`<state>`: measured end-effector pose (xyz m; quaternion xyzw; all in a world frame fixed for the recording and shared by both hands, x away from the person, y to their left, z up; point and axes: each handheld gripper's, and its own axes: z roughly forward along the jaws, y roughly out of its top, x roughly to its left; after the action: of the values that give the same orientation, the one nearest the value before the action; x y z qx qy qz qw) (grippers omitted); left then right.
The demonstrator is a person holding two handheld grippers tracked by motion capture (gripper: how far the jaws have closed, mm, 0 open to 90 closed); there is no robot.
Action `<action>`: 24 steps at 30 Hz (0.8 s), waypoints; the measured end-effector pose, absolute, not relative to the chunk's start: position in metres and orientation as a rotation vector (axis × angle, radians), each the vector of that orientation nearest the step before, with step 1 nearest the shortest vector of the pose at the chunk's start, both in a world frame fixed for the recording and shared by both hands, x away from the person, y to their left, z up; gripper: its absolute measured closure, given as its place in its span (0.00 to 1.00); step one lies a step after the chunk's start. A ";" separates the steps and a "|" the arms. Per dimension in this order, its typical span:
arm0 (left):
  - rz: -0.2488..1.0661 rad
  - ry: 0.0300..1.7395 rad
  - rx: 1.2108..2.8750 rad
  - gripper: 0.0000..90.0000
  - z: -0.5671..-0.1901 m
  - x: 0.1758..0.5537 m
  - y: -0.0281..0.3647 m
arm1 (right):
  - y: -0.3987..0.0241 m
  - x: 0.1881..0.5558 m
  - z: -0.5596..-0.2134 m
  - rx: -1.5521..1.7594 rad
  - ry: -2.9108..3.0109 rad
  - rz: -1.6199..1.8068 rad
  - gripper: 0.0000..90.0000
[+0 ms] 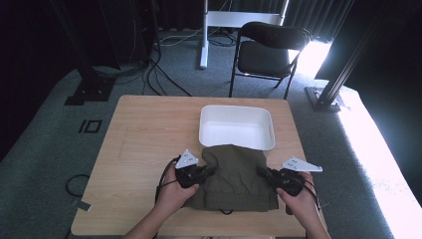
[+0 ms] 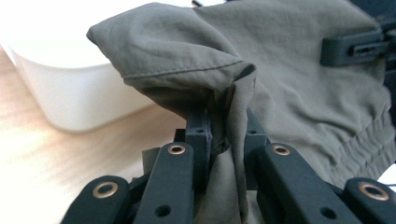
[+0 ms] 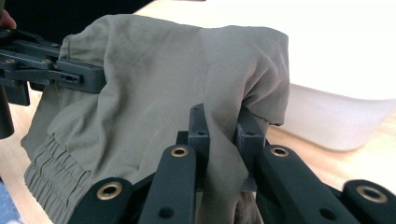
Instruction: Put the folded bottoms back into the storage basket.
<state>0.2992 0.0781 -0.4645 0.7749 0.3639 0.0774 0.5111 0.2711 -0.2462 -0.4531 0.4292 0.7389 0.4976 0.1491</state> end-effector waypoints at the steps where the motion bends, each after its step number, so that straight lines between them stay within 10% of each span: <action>1: 0.180 0.876 1.853 0.90 -0.462 0.301 0.079 | -0.247 0.272 -0.450 1.230 2.118 1.435 0.90; 24: 0.201 0.851 1.784 0.91 -0.418 0.360 0.077 | -0.253 0.328 -0.400 1.268 2.004 1.494 0.90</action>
<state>0.3603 0.0768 -0.4183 0.7523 0.3589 0.0846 0.5460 0.3280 -0.2534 -0.3998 0.4459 0.7049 0.5253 0.1687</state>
